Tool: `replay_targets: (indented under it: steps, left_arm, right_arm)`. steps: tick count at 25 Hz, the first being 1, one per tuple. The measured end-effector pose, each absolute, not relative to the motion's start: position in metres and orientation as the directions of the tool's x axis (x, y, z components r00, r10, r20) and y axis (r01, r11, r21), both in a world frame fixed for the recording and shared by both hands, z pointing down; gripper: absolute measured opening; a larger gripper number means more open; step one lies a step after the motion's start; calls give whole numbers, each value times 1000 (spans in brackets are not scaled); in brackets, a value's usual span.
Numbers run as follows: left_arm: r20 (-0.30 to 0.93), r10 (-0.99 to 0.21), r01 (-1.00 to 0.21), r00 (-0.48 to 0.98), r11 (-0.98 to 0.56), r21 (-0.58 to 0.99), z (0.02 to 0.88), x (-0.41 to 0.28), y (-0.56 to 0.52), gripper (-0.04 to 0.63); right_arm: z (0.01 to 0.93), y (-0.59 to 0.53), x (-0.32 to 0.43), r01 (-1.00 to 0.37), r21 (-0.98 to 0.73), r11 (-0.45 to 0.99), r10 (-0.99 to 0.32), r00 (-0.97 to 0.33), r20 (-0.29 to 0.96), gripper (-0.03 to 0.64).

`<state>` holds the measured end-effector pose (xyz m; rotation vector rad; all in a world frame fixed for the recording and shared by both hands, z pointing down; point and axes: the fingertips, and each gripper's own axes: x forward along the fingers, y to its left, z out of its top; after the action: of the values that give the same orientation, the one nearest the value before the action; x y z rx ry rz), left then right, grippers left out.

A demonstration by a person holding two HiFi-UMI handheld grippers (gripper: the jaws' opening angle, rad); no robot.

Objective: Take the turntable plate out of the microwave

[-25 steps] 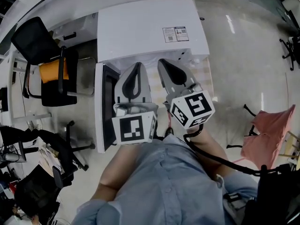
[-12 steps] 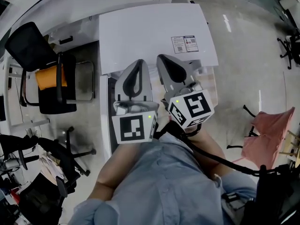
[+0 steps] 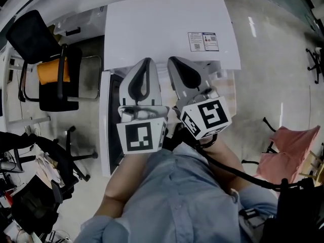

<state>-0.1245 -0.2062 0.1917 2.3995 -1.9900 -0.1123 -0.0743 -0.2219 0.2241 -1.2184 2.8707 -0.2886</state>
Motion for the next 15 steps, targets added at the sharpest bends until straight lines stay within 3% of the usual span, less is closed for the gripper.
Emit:
replay_targets:
  steps: [15]
  left_arm:
    - [-1,-986,-985,166,-166,44,259,-110,-192,8]
  right_arm:
    - [299,-206,-66,-686,-218,694,-682,-723,108,2]
